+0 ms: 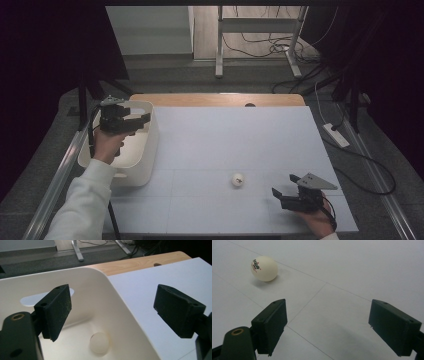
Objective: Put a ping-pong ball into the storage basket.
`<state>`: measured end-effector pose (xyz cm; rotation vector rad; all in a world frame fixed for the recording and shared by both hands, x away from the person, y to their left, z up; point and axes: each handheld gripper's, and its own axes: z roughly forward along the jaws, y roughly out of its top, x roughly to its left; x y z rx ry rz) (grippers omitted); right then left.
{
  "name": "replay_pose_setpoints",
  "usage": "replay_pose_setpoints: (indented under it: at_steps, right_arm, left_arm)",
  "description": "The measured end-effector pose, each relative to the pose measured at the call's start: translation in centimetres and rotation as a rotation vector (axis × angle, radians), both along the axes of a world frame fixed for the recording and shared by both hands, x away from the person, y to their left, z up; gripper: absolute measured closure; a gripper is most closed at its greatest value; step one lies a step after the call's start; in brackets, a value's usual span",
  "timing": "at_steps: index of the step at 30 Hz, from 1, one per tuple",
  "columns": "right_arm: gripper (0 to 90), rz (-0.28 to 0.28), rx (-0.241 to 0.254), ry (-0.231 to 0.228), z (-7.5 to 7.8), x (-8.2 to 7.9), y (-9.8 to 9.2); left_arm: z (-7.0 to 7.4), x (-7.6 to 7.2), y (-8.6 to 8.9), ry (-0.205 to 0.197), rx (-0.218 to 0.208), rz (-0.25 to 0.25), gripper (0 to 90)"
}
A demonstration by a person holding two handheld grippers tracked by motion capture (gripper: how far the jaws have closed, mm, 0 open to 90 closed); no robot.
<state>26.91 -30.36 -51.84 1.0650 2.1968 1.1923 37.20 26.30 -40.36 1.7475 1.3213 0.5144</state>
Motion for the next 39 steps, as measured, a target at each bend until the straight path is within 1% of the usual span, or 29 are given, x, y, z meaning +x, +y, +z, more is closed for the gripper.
replay_pose_setpoints:
  at_steps: [4, 8, 14, 18, 21, 30, 31, 35, 39]
  right_arm:
    - [15.0, -0.001, 0.0, -0.001, 0.0, 0.0, 0.0]
    - [15.0, 0.001, 0.001, -0.001, 0.0, 0.0, 0.0]
    - [15.0, 0.0, 0.0, -0.001, 0.0, 0.0, 0.0]
    - [15.0, -0.001, -0.001, -0.001, 0.0, 0.0, 0.0]
    - [15.0, -0.002, 0.001, -0.002, 0.0, 0.0, 0.0]
    - [15.0, -0.011, 0.0, 0.001, 0.1, 0.1, 0.1]
    - [15.0, -0.011, 0.001, 0.0, 0.1, 0.1, 0.1]
    - [15.0, -0.02, -0.004, 0.001, 0.1, 0.2, 0.2]
    - [15.0, -0.005, -0.016, -0.002, 0.1, 0.3, 0.5]
  left_arm:
    - [0.4, -0.4, -0.6, -0.017, -0.005, -0.027, 15.4]
    - [0.8, -0.7, -1.4, -0.027, -0.02, -0.063, 15.3]
    - [1.0, -1.0, -2.3, -0.037, -0.017, -0.092, 15.2]
    - [1.1, -1.2, -2.8, -0.042, -0.022, -0.112, 15.2]
    - [1.1, -1.3, -3.2, -0.045, -0.041, -0.129, 15.3]
    - [1.1, -1.5, -4.7, -0.048, -0.055, -0.178, 15.4]
    - [1.1, -1.6, -4.8, -0.05, -0.061, -0.188, 15.4]
    - [1.0, -1.7, -5.3, -0.055, -0.063, -0.217, 15.4]
    - [0.7, -1.7, -5.7, -0.057, -0.065, -0.227, 15.4]
